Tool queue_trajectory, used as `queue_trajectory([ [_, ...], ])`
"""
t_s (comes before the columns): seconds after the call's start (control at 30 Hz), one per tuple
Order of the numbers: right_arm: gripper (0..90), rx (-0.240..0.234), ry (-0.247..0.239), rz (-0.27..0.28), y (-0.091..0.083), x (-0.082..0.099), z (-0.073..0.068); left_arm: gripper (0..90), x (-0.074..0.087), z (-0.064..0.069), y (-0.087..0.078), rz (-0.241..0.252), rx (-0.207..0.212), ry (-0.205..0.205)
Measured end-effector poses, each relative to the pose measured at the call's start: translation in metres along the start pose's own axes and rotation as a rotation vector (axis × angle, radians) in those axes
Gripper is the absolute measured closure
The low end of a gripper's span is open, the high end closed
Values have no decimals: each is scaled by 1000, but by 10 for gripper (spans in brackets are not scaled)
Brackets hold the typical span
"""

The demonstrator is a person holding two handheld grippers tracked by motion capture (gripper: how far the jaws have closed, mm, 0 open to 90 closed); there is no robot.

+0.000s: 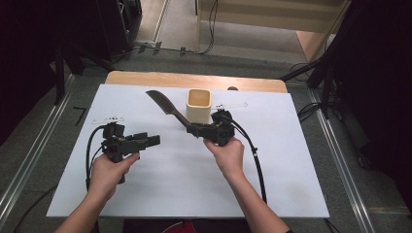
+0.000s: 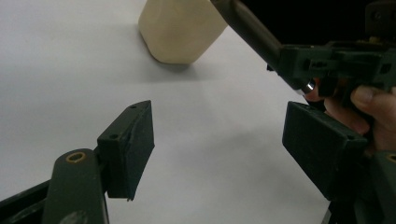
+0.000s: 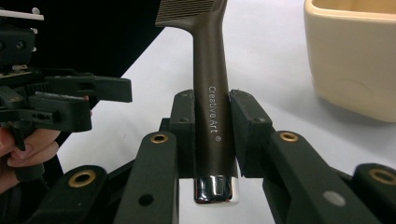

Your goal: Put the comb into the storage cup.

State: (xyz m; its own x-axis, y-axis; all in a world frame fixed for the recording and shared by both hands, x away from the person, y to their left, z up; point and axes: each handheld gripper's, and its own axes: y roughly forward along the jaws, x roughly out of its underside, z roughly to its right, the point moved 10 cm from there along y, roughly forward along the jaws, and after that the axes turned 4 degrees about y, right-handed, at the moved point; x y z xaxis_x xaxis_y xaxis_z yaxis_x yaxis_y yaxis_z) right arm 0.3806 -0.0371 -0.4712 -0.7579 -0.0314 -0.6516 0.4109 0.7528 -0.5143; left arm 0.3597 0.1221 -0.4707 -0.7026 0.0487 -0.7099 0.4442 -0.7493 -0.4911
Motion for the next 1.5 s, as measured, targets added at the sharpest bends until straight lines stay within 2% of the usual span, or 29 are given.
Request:
queue_trajectory([
  [0.17,703,-4,24,16,8,4,1,261,-3,-2,4,15,-9,-18],
  [0.43,702,-12,62,42,19,11,4,261,-8,-4,16,33,-36,-23],
  [0.77,702,-7,63,82,29,14,1,265,-13,-5,24,56,-46,-41],
  [0.87,702,-7,63,94,35,16,-1,279,-13,-7,27,54,-65,-46],
  [1.1,702,8,71,121,41,20,-1,286,-17,-8,34,62,-60,-74],
  [1.43,702,-5,75,125,49,24,-5,305,-18,-13,46,48,-57,-89],
  [1.5,702,-6,72,133,50,24,-5,305,-19,-14,49,53,-43,-114],
])
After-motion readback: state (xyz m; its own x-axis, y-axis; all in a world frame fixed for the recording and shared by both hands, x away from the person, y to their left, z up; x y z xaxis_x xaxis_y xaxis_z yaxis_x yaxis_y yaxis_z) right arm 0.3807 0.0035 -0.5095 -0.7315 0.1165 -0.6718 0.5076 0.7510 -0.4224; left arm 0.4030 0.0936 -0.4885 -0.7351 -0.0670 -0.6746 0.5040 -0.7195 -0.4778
